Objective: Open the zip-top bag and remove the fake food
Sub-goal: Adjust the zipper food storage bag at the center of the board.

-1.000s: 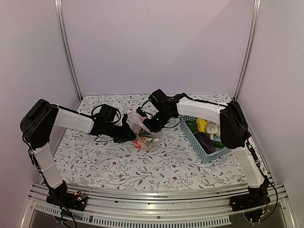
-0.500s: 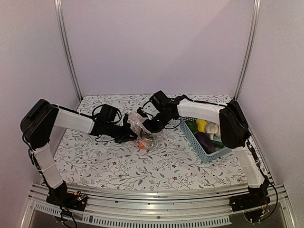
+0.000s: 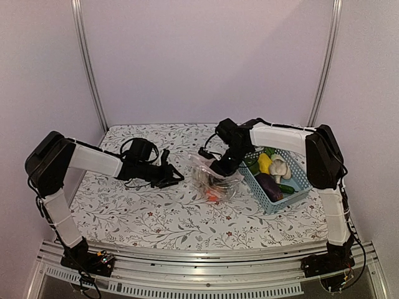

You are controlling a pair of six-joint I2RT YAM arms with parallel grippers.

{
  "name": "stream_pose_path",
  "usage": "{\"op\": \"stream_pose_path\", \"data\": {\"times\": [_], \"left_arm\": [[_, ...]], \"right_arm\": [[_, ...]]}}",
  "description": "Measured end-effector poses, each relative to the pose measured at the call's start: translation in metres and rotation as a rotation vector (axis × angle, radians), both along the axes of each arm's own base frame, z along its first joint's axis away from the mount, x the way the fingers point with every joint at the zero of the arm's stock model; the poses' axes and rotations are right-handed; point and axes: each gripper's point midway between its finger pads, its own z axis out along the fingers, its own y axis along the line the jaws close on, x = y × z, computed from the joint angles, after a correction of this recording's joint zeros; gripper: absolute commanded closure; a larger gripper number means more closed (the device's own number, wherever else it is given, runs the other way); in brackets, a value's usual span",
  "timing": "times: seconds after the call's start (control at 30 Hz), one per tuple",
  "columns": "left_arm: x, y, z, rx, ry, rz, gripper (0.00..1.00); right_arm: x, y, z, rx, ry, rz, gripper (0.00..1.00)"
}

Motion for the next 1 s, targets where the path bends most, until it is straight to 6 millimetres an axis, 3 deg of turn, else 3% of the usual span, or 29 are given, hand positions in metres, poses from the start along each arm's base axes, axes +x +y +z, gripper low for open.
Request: {"op": "stream_pose_path", "data": {"times": [0.23, 0.33, 0.5, 0.63, 0.7, 0.83, 0.9, 1.0], "left_arm": [[0.006, -0.005, 0.036, -0.06, -0.089, 0.004, 0.45], [0.008, -0.007, 0.06, -0.089, -0.145, 0.005, 0.41], [0.016, -0.014, 0.124, -0.153, -0.285, -0.008, 0.39], [0.03, -0.022, 0.191, -0.181, -0.414, -0.025, 0.38], [0.035, -0.024, 0.212, -0.184, -0.455, -0.028, 0.38], [0.032, -0.03, 0.222, -0.149, -0.475, -0.048, 0.38], [0.025, -0.037, 0.22, -0.108, -0.474, -0.071, 0.38], [0.017, -0.044, 0.218, -0.059, -0.481, -0.099, 0.38]], "right_arm": [[-0.01, -0.016, 0.008, -0.03, -0.001, 0.057, 0.58], [-0.01, -0.022, 0.023, -0.037, -0.037, 0.056, 0.57], [-0.003, -0.029, 0.076, 0.002, -0.166, 0.034, 0.54], [0.001, -0.037, 0.126, 0.056, -0.27, 0.018, 0.53], [0.003, -0.042, 0.152, 0.075, -0.335, 0.014, 0.51], [0.008, -0.054, 0.188, 0.07, -0.46, 0.019, 0.38], [0.008, -0.063, 0.19, 0.031, -0.494, 0.038, 0.37], [0.012, -0.075, 0.177, -0.044, -0.51, 0.063, 0.37]]}}
